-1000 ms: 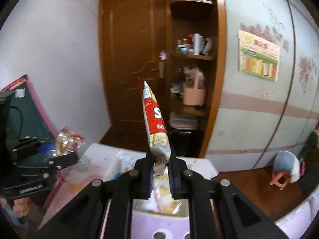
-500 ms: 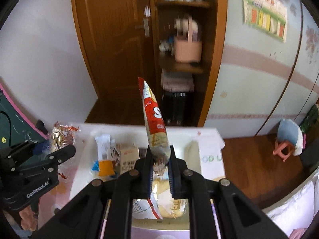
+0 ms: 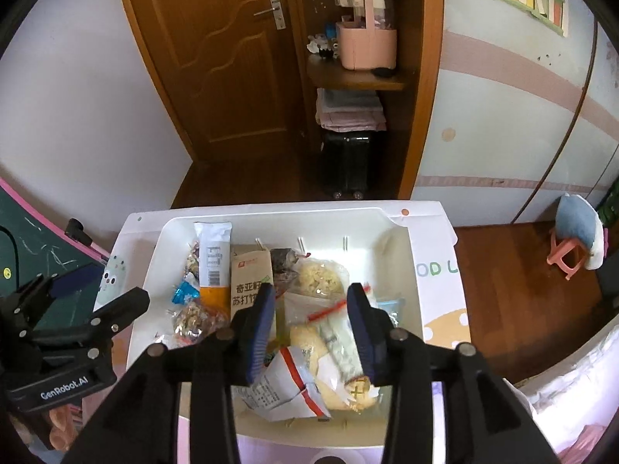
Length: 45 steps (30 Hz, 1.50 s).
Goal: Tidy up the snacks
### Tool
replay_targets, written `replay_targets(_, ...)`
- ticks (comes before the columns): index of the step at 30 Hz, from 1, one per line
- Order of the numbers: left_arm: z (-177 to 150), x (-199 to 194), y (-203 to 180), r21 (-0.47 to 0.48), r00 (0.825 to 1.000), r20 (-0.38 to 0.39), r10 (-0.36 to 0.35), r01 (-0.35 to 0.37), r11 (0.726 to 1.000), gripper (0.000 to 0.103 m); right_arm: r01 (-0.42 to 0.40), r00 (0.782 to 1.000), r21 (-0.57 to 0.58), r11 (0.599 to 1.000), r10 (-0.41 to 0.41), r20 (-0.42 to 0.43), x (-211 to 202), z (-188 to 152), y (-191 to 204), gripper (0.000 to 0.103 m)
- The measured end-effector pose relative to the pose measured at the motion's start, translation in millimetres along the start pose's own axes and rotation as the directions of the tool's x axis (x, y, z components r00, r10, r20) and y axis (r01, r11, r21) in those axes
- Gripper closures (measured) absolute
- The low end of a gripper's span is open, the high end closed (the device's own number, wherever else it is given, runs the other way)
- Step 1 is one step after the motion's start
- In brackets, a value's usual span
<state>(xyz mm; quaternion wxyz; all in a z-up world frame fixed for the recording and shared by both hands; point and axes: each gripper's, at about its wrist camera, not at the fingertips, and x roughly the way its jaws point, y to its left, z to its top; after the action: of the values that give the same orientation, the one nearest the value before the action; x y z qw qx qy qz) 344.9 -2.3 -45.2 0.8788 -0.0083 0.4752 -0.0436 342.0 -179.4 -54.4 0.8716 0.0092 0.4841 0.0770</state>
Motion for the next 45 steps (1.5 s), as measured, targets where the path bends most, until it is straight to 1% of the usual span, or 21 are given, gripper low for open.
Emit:
replay_targets(6,-4.8,-24.5,-1.9,-0.001,1.000,0.021,0.015,-0.015,1.000,0.019,-0.004,0.999,-0.006,1.000,0.004,0.035,-28.6,-1.1,3.7,0.064)
replay_targets(10,-13.7,-54.0,-5.3,0.008,0.998,0.050,0.025,-0.026,1.000,0.018,-0.002,0.998,-0.023,1.000,0.003,0.063,-54.0,-7.4,9.8,0.064)
replay_targets(12,-19.1,-70.2,-6.8,0.003,0.997,0.069,0.026,-0.026,1.000,0.012,0.003,0.997,-0.027,1.000,0.000,0.079,-67.7,-11.2,12.3,0.064)
replay_targets(14,-27.1,-89.7,-7.3,-0.010,0.996,0.088,0.026,-0.025,1.000,0.010,0.007,0.996,-0.029,1.000,-0.004,0.091,-83.4,-17.3,14.9,0.064)
replay_targets(17,-39.5,-114.4,-7.9,-0.018,0.994,0.107,0.028,-0.026,0.999,0.007,0.040,0.995,-0.028,0.999,-0.037,0.094,-100.0,-26.6,16.6,0.064)
replay_targets(20,-54.6,-137.9,-9.1,-0.023,0.991,0.126,0.039,-0.037,0.999,0.003,0.038,0.995,-0.025,0.999,-0.036,0.091,-116.8,-40.6,17.7,0.063)
replay_targets(27,-101.6,-185.8,-10.7,-0.032,0.986,0.160,0.055,-0.051,0.998,0.001,0.013,0.994,-0.047,0.999,-0.008,0.113,-160.1,-78.6,24.5,0.063)
replay_targets(31,-126.1,-205.5,-13.1,-0.025,0.983,0.173,0.059,-0.056,0.998,0.001,0.013,0.989,-0.072,0.997,-0.002,0.147,-184.7,-102.9,30.5,0.055)
replay_targets(34,-145.6,-220.8,-15.3,-0.010,0.978,0.199,0.063,-0.062,0.998,0.001,0.002,0.985,-0.070,0.998,0.011,0.174,-199.9,-118.8,32.7,0.054)
replay_targets(37,-163.0,-230.5,-17.6,0.001,0.976,0.199,0.094,-0.096,0.995,0.001,-0.011,0.982,-0.058,0.998,0.022,0.188,-210.5,-133.5,34.1,0.053)
replay_targets(45,-198.7,-256.4,-14.4,-0.032,0.980,0.190,0.062,-0.057,0.998,0.001,-0.011,0.974,-0.022,1.000,0.015,0.225,-228.5,-164.5,39.1,0.053)
